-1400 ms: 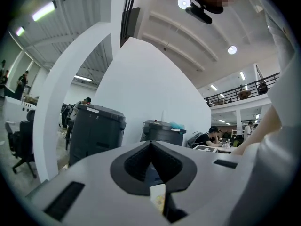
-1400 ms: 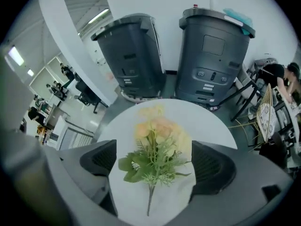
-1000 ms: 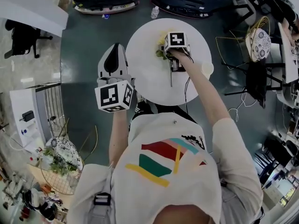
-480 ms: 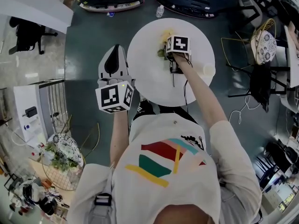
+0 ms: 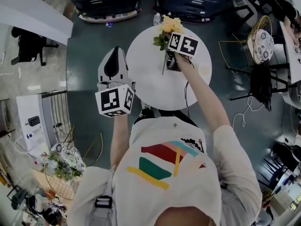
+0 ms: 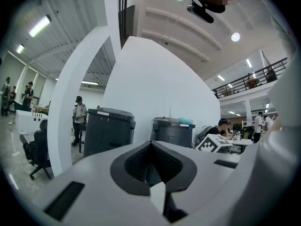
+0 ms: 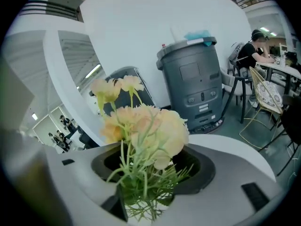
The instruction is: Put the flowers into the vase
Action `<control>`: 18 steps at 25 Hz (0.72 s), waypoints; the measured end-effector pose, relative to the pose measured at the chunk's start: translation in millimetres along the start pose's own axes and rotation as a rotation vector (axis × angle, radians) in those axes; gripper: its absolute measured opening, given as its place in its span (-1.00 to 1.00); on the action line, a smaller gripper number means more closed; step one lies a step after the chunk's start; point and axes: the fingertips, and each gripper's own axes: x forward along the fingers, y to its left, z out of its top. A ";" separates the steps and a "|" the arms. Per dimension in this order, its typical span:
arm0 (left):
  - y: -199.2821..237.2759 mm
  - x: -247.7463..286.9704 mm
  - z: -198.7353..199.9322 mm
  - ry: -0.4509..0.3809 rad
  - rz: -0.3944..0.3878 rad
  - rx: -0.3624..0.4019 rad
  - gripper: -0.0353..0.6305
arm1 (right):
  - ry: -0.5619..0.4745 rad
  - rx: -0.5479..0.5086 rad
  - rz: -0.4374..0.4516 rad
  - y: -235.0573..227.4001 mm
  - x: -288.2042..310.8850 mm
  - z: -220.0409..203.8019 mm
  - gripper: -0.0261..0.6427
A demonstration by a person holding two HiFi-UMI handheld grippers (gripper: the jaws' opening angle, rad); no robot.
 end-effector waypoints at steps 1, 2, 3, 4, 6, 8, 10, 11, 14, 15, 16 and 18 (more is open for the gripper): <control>-3.5 -0.2 5.3 -0.009 -0.009 0.000 -0.88 | -0.039 0.002 0.019 5.6 -8.7 13.3 -0.07; -7.1 -0.2 11.5 -0.021 -0.023 -0.008 -0.88 | -0.080 0.004 0.045 12.7 -19.1 27.6 -0.07; -11.1 -0.3 18.9 -0.036 -0.041 -0.023 -0.88 | -0.126 0.007 0.082 21.4 -31.7 42.8 -0.07; -15.5 -0.8 27.5 -0.050 -0.059 -0.037 -0.88 | -0.176 0.010 0.129 31.4 -46.8 58.4 -0.07; -25.6 -2.3 47.6 -0.074 -0.085 -0.040 -0.88 | -0.280 0.011 0.234 53.1 -84.0 89.1 -0.07; -36.8 -2.7 69.2 -0.090 -0.102 -0.023 -0.88 | -0.392 -0.017 0.310 72.5 -128.7 119.0 -0.07; -46.5 -2.9 89.0 -0.107 -0.116 -0.012 -0.88 | -0.514 -0.073 0.352 88.2 -178.3 145.2 -0.07; -50.4 -3.3 97.4 -0.116 -0.122 -0.005 -0.88 | -0.576 -0.103 0.367 95.3 -204.0 155.1 -0.07; -63.9 -5.3 119.8 -0.152 -0.158 0.031 -0.88 | -0.738 -0.193 0.407 114.9 -276.8 169.7 -0.08; -70.3 -6.1 128.8 -0.170 -0.177 0.046 -0.88 | -0.781 -0.225 0.416 119.7 -298.1 170.9 -0.09; -77.5 -7.1 138.9 -0.189 -0.195 0.063 -0.88 | -0.818 -0.256 0.423 123.0 -317.6 170.9 -0.09; -93.0 -9.2 159.0 -0.222 -0.222 0.098 -0.88 | -0.874 -0.316 0.423 124.7 -351.3 168.0 -0.09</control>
